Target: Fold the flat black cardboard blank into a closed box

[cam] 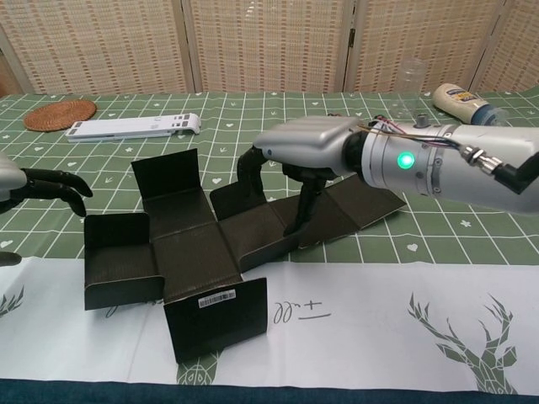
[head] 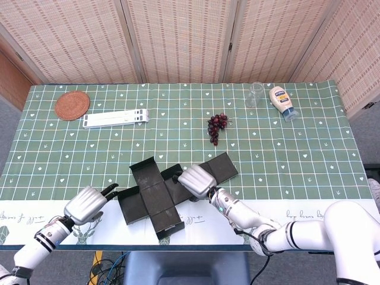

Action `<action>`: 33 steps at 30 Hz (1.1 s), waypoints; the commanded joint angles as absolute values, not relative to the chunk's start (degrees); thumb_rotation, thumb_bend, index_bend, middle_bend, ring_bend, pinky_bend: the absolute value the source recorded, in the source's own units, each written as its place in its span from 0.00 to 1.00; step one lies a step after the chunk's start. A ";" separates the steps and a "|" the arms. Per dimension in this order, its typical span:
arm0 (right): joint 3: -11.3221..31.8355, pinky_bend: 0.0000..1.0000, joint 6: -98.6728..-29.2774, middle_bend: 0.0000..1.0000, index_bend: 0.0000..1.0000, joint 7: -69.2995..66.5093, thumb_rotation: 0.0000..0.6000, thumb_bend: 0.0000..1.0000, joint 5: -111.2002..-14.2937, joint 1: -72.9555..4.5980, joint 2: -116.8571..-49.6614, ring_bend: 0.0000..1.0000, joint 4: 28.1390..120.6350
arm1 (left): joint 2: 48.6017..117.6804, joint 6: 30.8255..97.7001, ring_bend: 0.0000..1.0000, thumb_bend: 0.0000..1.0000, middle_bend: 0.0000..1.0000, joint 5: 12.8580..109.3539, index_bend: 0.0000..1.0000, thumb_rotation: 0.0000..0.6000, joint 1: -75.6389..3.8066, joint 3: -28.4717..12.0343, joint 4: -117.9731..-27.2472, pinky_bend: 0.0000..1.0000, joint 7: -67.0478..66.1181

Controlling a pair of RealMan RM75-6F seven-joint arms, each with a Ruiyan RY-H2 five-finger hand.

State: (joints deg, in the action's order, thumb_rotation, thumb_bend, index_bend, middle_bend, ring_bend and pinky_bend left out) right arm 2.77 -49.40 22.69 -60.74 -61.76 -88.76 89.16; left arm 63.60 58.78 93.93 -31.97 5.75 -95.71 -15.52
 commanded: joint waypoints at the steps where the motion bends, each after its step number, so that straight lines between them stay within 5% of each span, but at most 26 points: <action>1: 3.48 1.00 -49.52 0.35 0.32 22.40 1.00 0.12 -60.53 -61.25 -88.89 0.90 88.47 | 63.93 61.84 0.77 0.26 0.15 100.31 0.25 1.00 -32.04 7.36 -93.95 0.82 -10.03; 10: 5.10 1.00 -49.59 0.35 0.32 21.90 1.00 0.11 -60.17 -59.75 -88.26 0.90 88.04 | 67.69 63.19 0.77 0.22 0.15 106.78 0.25 1.00 -33.73 8.68 -89.82 0.82 -5.03; 33: 6.08 1.00 -50.06 0.35 0.32 21.69 1.00 0.11 -61.85 -56.20 -86.08 0.90 88.47 | 78.30 59.63 0.77 0.21 0.15 101.77 0.20 1.00 -36.14 4.82 -82.58 0.83 -5.90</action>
